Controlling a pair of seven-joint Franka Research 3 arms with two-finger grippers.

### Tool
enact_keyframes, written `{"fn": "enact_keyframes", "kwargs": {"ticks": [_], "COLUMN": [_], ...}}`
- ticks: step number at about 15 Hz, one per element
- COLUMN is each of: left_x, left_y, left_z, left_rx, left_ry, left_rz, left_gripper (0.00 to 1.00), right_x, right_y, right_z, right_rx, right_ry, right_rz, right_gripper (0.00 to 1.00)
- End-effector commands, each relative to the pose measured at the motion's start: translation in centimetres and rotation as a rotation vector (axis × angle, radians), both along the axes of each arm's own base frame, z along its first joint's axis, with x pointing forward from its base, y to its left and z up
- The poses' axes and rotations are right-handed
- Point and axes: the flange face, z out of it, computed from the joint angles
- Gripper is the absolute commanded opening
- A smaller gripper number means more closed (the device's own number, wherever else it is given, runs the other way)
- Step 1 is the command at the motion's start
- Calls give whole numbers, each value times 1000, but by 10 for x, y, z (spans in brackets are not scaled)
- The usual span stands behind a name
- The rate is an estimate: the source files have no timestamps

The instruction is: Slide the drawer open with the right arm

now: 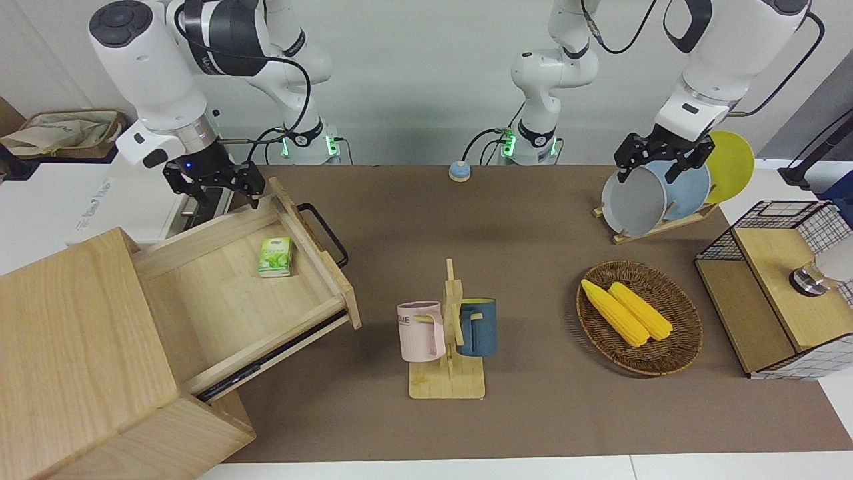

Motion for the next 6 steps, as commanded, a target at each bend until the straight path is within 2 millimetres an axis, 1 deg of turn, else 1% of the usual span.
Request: {"fn": "enact_keyframes", "kwargs": {"ticks": [1, 3, 6], "left_x": [-3, -3, -3], "left_y": [-2, -2, -2], "left_z": [5, 5, 5], "left_rx": [19, 19, 19], "left_ry": [4, 4, 4], "left_rz": [5, 5, 5], "left_gripper": [993, 993, 993], "right_x": [-5, -4, -4], "right_y": [3, 4, 6], "right_z": [7, 11, 11], "right_rx": [-26, -21, -23], "right_ry": [-13, -21, -19], "right_rz": [33, 38, 45], "right_gripper": [990, 990, 990]}}
